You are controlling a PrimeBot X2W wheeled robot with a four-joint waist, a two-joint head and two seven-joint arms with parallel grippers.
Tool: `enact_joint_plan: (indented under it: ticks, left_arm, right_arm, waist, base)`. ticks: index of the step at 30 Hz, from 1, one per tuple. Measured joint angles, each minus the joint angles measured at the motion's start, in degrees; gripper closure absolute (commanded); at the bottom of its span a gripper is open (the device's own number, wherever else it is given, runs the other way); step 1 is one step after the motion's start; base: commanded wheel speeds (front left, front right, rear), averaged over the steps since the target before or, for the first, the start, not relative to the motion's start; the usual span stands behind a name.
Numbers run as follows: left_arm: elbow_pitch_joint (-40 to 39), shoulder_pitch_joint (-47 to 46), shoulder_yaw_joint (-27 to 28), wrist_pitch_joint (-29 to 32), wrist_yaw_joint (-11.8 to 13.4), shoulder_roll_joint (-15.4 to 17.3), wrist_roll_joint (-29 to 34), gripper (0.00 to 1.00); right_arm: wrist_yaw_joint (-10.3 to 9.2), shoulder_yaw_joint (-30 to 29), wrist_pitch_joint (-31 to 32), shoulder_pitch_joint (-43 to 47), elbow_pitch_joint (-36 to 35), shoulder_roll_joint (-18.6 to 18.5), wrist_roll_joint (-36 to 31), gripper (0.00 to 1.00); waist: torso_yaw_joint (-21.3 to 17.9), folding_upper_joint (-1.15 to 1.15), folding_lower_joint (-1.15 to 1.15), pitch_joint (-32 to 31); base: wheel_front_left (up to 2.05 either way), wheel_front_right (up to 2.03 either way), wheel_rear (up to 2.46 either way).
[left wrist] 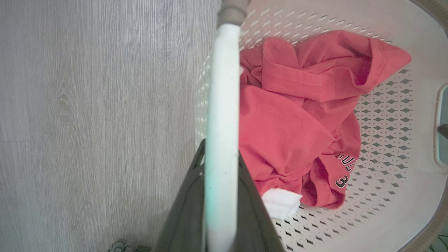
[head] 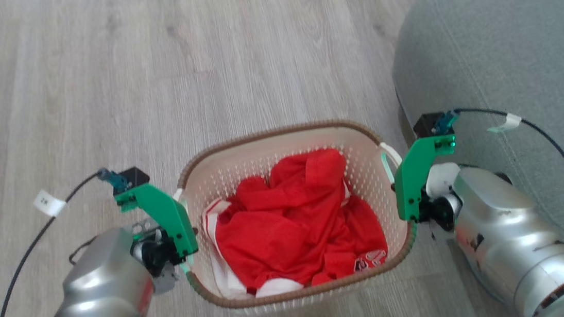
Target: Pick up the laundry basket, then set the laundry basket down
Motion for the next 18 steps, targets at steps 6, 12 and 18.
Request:
enact_joint_plan:
  ticks: [6, 12, 18]
  left_arm:
    - [0.08, 1.55, -0.15, 0.74, 0.00, -0.01, -0.07, 1.00]
    - [0.13, 2.03, -0.25, 1.04, 0.01, 0.00, -0.53, 1.00]
    - [0.16, 2.04, -0.27, 1.05, 0.01, -0.01, -0.86, 1.00]
  right_arm:
    - [0.00, 0.05, 0.82, 1.76, 0.05, 0.12, 0.51, 1.00]
    - [0.00, 0.18, 1.01, 1.78, 0.24, 0.14, 0.91, 1.00]
    - [0.00, 0.45, 1.01, 1.81, 0.26, 0.16, 0.93, 1.00]
  waist:
    - [0.10, 0.00, 0.00, -2.51]
    - [0.21, 0.00, 0.00, -3.16]
    - [0.16, 0.00, 0.00, -3.59]
  base:
    - [0.00, 0.00, 0.00]
    - [0.00, 0.00, 0.00]
    - [0.00, 0.00, 0.00]
